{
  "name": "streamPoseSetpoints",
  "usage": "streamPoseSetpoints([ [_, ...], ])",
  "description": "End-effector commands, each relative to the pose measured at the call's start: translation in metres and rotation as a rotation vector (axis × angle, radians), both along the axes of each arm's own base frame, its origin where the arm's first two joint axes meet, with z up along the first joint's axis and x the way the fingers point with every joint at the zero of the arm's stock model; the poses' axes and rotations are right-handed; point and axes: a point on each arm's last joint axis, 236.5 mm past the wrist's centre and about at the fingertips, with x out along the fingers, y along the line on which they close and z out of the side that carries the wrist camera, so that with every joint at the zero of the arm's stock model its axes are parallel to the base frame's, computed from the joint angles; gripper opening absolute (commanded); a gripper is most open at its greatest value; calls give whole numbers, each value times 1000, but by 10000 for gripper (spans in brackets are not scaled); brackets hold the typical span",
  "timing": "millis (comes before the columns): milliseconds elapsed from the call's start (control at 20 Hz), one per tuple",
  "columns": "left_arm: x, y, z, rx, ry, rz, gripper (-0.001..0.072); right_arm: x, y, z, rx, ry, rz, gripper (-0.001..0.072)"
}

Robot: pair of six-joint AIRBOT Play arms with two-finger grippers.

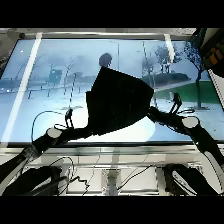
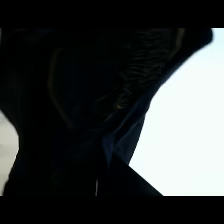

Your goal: Fold the clothes and pants, and hang the long-sleeved shirts on hangers.

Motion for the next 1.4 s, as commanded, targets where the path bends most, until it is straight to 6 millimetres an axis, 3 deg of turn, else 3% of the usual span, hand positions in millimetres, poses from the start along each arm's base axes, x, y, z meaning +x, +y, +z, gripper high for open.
streamPoseSetpoints([
  [0, 53, 7, 104, -36, -349, 1, 19, 7, 16, 66, -52, -193, 171, 39],
  [100, 80, 35, 204, -56, -616, 79, 19, 8, 24, 124, -46, -316, 213, 39],
  [150, 83, 51, 259, -58, -757, 120, 19, 6, 28, 154, -37, -377, 230, 39],
  [200, 78, 63, 308, -50, -887, 141, 19, 1, 32, 187, -21, -445, 245, 39],
  [300, 50, 77, 394, 19, -1168, 133, 19, -18, 45, 258, 62, -582, 272, 39],
  [350, 31, 80, 428, 29, -1270, 132, 19, -34, 53, 295, 131, -646, 293, 39],
  [450, -6, 82, 472, 1, -1386, 135, 18, -71, 67, 352, 244, -735, 356, 39],
  [550, -31, 83, 487, -59, -1403, 141, 18, -99, 72, 376, 304, -728, 379, 39],
  [650, -43, 75, 480, -149, -1305, 117, 18, -114, 71, 384, 379, -666, 345, 39],
  [750, -33, 68, 445, -93, -1168, 69, 17, -107, 65, 377, 338, -653, 310, 39],
  [900, 25, 81, 366, 69, -875, 110, 18, -44, 30, 332, 215, -548, 88, 39],
  [1050, 90, 64, 279, 107, -618, 68, 19, 32, -2, 269, 170, -420, -117, 40],
  [1200, 143, 22, 181, 85, -402, 45, 20, 99, -17, 183, 143, -262, -223, 40],
  [1300, 154, -17, 129, 47, -288, 15, 20, 133, -26, 125, 111, -165, -274, 40],
  [1350, 153, -32, 116, 45, -277, -29, 20, 143, -29, 100, 97, -123, -292, 40],
])
